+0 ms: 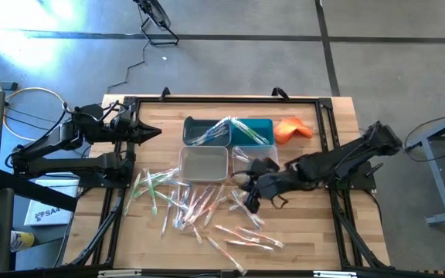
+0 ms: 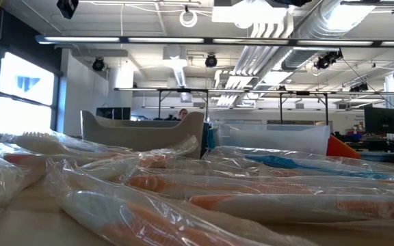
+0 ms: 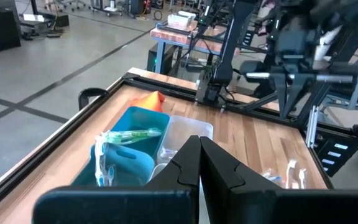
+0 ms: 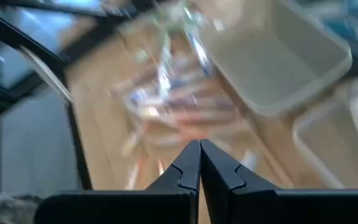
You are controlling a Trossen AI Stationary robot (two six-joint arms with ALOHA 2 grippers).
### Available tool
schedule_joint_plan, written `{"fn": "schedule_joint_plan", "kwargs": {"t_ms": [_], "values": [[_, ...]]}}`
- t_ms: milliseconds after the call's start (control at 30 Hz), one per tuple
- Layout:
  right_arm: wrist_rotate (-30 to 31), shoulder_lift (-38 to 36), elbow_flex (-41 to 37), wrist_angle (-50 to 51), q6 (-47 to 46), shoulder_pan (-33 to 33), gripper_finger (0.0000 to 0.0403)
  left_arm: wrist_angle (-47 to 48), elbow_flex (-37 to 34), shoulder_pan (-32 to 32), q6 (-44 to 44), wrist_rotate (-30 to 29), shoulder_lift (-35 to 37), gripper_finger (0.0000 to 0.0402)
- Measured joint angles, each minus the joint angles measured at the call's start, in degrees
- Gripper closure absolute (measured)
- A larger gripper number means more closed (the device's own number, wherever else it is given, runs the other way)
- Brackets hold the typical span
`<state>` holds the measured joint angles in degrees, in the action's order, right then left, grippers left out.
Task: Pick & Place Toothbrushes
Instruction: Put the blue toothbrush into the dark blue bin
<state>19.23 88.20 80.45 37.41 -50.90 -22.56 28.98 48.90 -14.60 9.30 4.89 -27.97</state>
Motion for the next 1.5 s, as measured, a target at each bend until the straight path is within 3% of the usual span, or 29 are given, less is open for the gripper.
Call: {"fn": "schedule_joint_plan", "kwargs": {"t_ms": [200, 367, 633, 900, 1033, 1500], "values": [[-5.0, 4.5, 2.2, 10.0, -9.9, -1.1, 0.0400, 0.1, 0.0, 0.0, 0.0, -0.1, 0.0, 0.0401], [-11.9, 8.2, 2.2, 12.7, -12.5, -1.1, 0.0399, 0.4, 0.0, 0.0, 0.0, -0.1, 0.0, 0.0401], [-11.0, 12.8, 2.2, 12.6, -14.0, -0.2, 0.0386, 1.0, 0.0, 0.0, 0.0, -0.1, 0.0, 0.0401], [-12.1, 17.0, 2.2, 11.8, -17.0, 0.6, 0.0278, 1.5, 0.0, 0.0, 0.0, -0.1, 0.0, 0.0401], [-12.1, 19.3, 2.2, 10.2, -18.3, 0.6, 0.0247, 1.7, 0.0, 0.0, 0.0, 0.1, 0.0, 0.0401], [-11.6, 23.9, 2.2, 6.9, -18.3, 0.4, 0.0254, 1.6, 0.0, 0.0, 0.0, 0.1, 0.0, 0.0401]]}}
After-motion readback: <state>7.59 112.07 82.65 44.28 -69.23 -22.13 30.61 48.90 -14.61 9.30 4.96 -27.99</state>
